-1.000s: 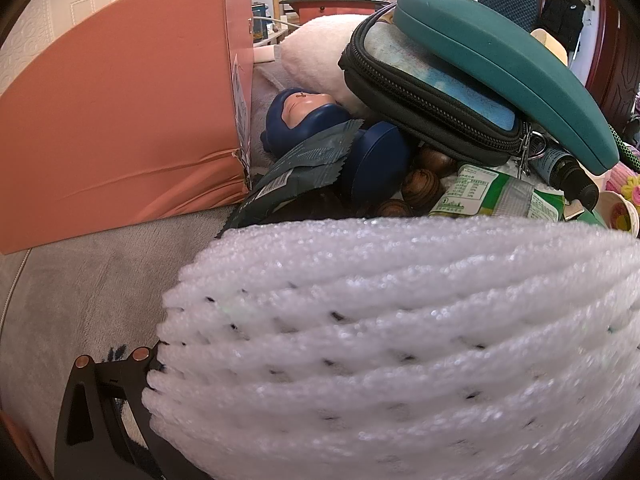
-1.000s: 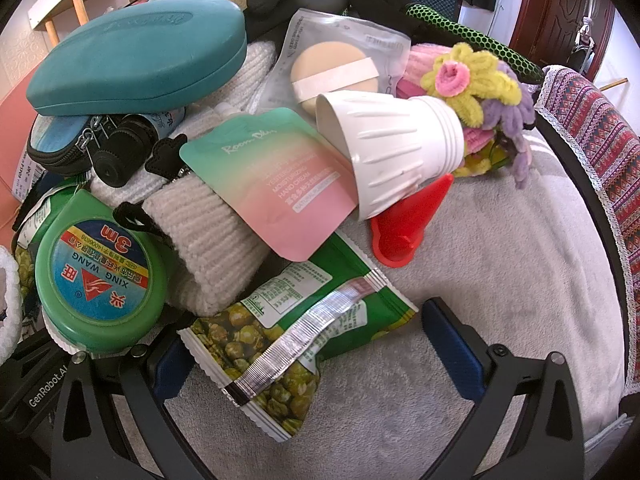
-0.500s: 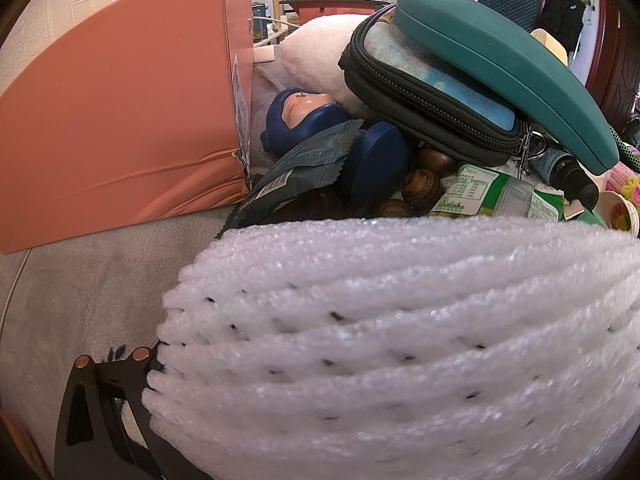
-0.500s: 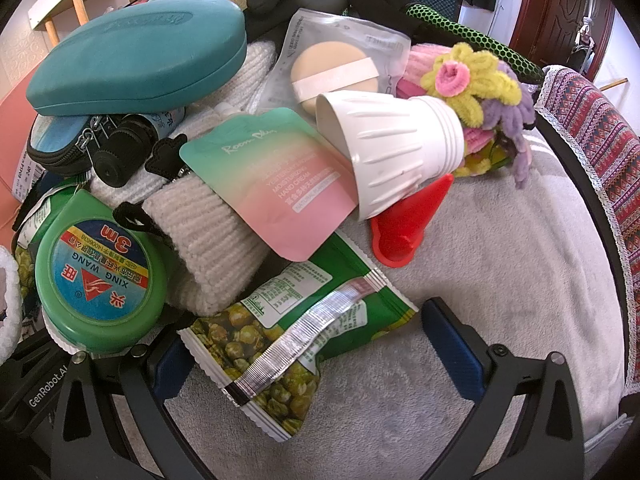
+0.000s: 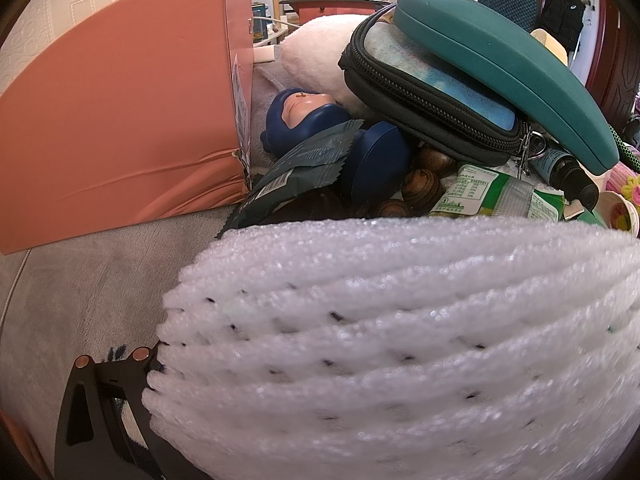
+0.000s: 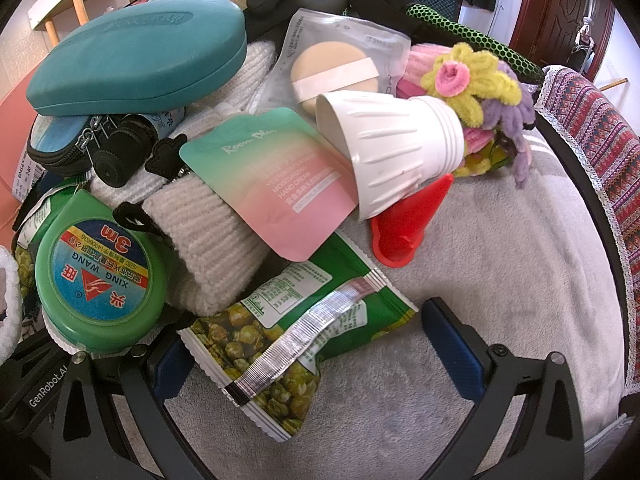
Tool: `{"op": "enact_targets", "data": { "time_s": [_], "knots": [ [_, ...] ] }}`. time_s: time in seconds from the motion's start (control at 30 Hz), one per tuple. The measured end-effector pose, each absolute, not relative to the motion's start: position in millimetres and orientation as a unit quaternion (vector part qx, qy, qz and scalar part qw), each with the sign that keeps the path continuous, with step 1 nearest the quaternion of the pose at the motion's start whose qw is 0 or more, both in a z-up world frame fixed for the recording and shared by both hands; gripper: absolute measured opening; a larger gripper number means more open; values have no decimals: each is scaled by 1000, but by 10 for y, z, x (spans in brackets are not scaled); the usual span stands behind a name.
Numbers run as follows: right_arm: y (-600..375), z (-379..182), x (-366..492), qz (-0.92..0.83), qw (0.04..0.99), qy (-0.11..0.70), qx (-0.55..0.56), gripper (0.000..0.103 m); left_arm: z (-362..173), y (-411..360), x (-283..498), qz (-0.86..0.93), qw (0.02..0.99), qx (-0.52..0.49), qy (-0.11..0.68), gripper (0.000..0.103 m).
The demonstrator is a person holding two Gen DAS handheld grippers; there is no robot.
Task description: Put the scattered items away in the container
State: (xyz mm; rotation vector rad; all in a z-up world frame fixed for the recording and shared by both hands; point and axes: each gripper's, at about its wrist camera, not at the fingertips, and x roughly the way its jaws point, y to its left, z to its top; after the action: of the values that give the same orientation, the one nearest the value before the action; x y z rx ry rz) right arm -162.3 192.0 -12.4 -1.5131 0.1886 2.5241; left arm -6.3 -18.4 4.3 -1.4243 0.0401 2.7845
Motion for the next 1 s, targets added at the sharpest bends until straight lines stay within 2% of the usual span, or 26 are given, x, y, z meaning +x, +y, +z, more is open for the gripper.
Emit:
{"op": "enact_targets", "data": {
  "time_s": [1.0],
  "knots": [
    [1924, -142, -1658, 852, 96, 63, -511, 103, 45, -187, -62, 890, 7, -456, 15, 103]
  ]
}}
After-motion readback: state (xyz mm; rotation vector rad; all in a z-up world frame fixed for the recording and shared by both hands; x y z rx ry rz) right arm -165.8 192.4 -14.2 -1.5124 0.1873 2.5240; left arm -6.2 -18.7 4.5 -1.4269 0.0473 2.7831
